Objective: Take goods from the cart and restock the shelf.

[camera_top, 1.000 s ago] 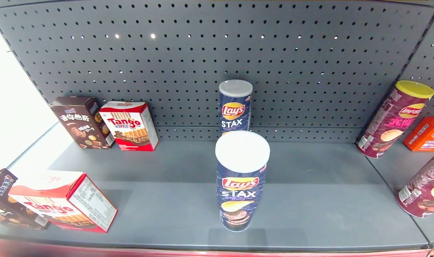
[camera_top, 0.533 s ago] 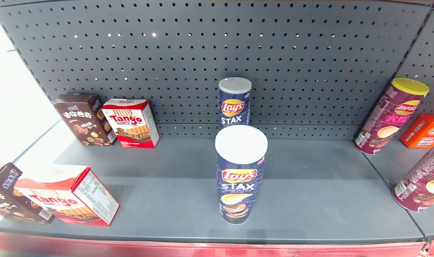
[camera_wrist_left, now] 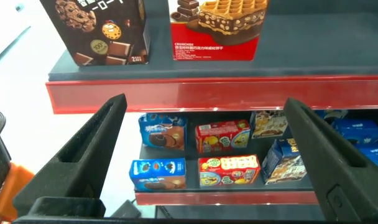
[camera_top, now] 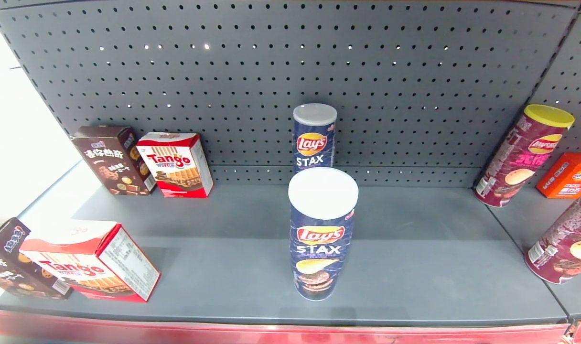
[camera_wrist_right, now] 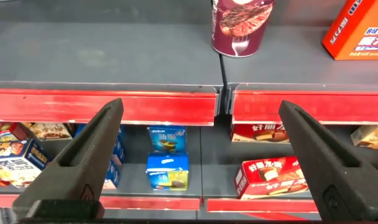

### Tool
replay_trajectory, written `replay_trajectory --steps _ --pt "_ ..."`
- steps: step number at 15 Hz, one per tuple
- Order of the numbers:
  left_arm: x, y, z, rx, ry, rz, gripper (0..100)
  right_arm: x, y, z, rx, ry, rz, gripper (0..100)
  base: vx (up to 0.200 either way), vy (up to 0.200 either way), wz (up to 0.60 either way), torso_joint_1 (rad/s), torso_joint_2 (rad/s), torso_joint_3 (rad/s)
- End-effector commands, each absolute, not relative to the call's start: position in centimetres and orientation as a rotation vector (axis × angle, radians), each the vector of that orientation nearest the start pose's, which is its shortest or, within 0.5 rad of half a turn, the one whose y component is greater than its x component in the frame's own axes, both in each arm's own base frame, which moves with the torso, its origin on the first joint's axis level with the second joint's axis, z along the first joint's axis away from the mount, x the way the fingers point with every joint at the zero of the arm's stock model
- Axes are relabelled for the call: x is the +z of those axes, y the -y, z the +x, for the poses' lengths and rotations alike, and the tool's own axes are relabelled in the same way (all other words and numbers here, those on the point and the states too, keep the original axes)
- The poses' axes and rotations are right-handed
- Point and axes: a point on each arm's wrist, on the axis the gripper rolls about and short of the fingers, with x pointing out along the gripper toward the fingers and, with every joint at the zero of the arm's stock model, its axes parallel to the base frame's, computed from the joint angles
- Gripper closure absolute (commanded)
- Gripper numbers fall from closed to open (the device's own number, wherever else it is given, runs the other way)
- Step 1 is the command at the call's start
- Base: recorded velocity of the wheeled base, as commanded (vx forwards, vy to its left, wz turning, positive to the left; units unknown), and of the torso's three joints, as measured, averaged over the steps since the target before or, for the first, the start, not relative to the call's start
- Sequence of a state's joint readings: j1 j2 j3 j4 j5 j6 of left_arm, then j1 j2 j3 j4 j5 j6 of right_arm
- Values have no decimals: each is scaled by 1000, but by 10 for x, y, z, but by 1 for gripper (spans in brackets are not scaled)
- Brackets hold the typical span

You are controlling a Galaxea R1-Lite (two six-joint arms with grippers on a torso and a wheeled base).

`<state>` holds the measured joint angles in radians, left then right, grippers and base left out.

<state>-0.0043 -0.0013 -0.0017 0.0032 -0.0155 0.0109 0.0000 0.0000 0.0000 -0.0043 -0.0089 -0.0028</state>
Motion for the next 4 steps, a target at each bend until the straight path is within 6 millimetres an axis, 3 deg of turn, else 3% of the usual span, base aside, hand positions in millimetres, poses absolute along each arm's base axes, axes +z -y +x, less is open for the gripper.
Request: replay_trajectory --steps 1,4 --pt "76 0 -23 -18 -1 11 0 76 0 -23 -9 5 -3 0 0 0 0 0 0 0" --pt "76 0 -23 -17 -1 11 0 76 0 -23 -9 5 -5 0 0 0 0 0 0 0"
